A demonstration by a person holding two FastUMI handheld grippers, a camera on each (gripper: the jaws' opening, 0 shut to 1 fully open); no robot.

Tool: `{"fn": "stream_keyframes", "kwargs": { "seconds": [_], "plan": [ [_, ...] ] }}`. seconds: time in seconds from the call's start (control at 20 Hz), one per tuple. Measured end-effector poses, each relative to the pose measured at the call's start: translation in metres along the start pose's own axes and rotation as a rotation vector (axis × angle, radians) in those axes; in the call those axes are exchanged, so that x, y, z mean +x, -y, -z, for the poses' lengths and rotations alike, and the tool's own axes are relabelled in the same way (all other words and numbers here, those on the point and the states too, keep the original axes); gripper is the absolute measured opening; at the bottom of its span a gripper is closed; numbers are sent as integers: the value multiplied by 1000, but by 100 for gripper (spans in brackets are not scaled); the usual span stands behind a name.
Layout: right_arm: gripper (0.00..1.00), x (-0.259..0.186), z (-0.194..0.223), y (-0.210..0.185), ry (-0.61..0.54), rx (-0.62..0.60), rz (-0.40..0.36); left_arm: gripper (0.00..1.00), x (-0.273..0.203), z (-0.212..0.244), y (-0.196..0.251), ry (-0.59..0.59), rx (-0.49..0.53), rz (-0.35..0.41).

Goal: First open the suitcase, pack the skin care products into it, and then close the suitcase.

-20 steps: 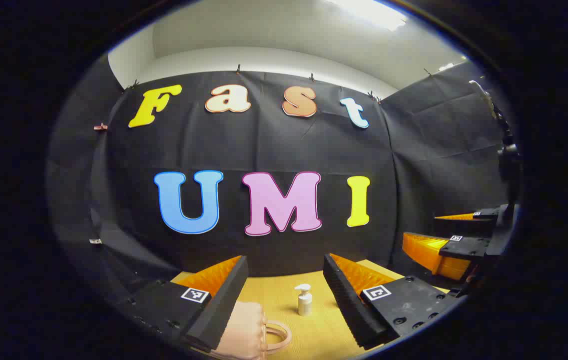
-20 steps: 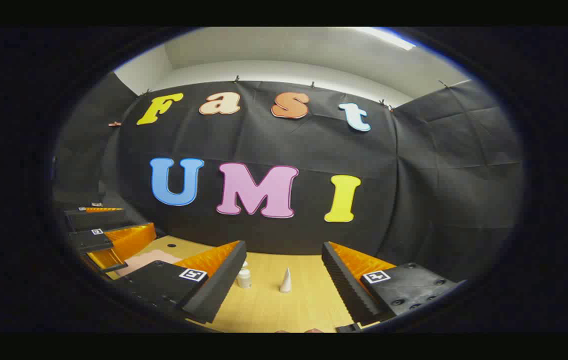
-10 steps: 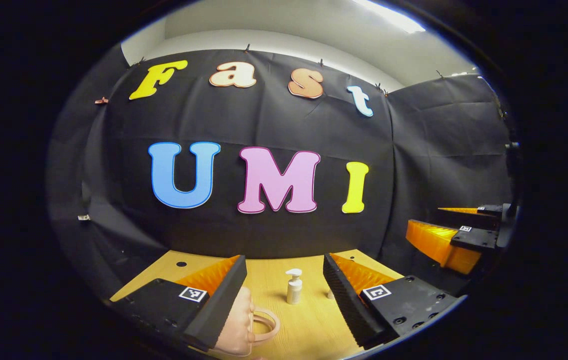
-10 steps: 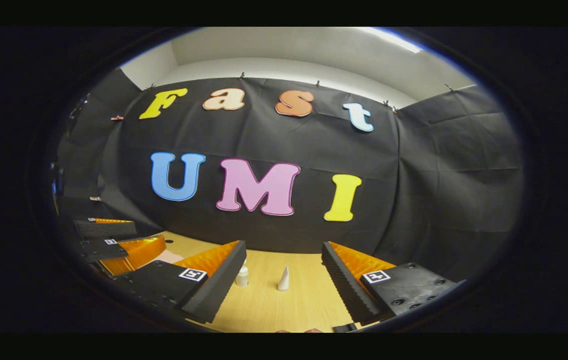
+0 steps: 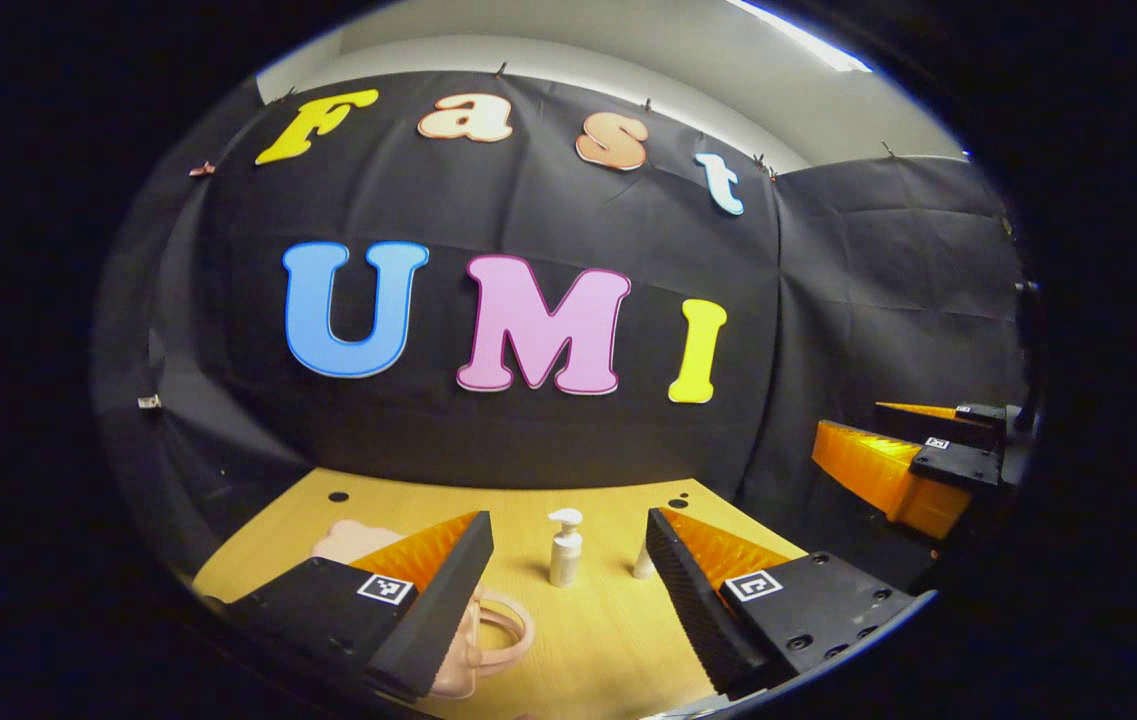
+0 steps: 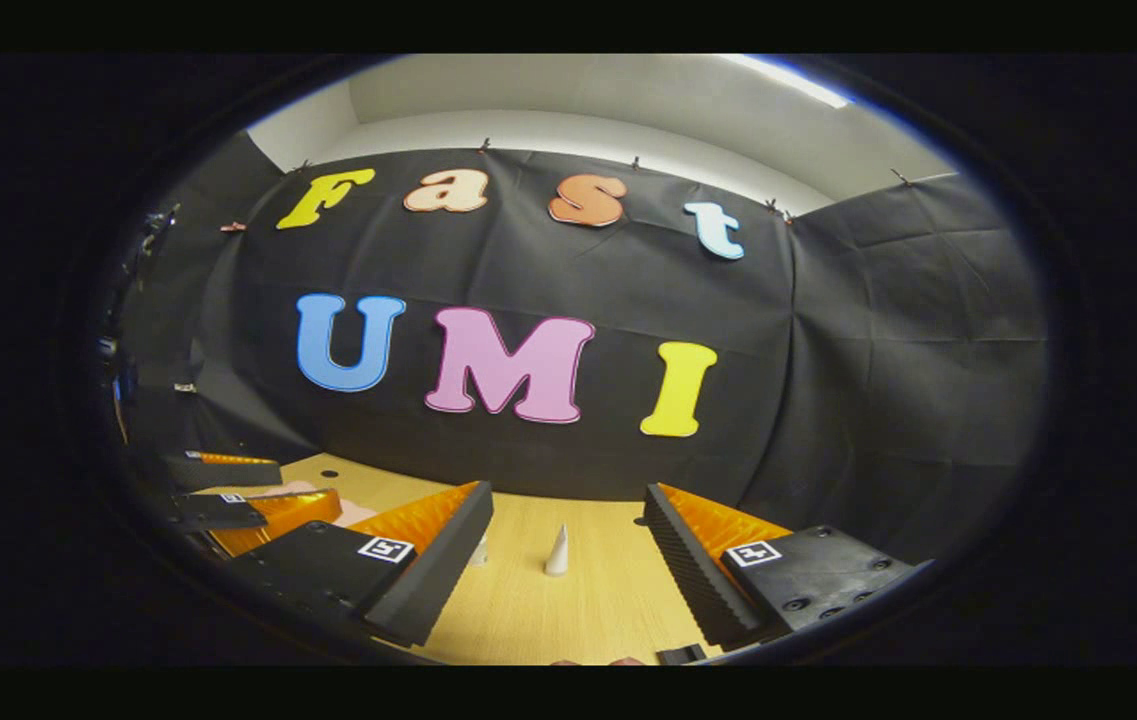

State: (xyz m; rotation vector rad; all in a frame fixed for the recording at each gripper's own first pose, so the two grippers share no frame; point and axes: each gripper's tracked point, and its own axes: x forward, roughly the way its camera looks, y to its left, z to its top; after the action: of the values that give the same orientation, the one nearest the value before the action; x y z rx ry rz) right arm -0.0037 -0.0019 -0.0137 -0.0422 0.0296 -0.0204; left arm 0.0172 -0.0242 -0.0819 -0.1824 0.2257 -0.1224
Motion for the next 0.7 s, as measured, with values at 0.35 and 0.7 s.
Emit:
{"fn": "stream_keyframes", "kwargs": {
  "seconds": [0.35,0.7],
  "plan": [
    [97,21,23,5,-7,-3,-60,96,53,101,-18,-294,-65,-68],
    [97,61,74,36,-95,23,-154,96,101,195,-48,-581,-79,-240]
  ]
}}
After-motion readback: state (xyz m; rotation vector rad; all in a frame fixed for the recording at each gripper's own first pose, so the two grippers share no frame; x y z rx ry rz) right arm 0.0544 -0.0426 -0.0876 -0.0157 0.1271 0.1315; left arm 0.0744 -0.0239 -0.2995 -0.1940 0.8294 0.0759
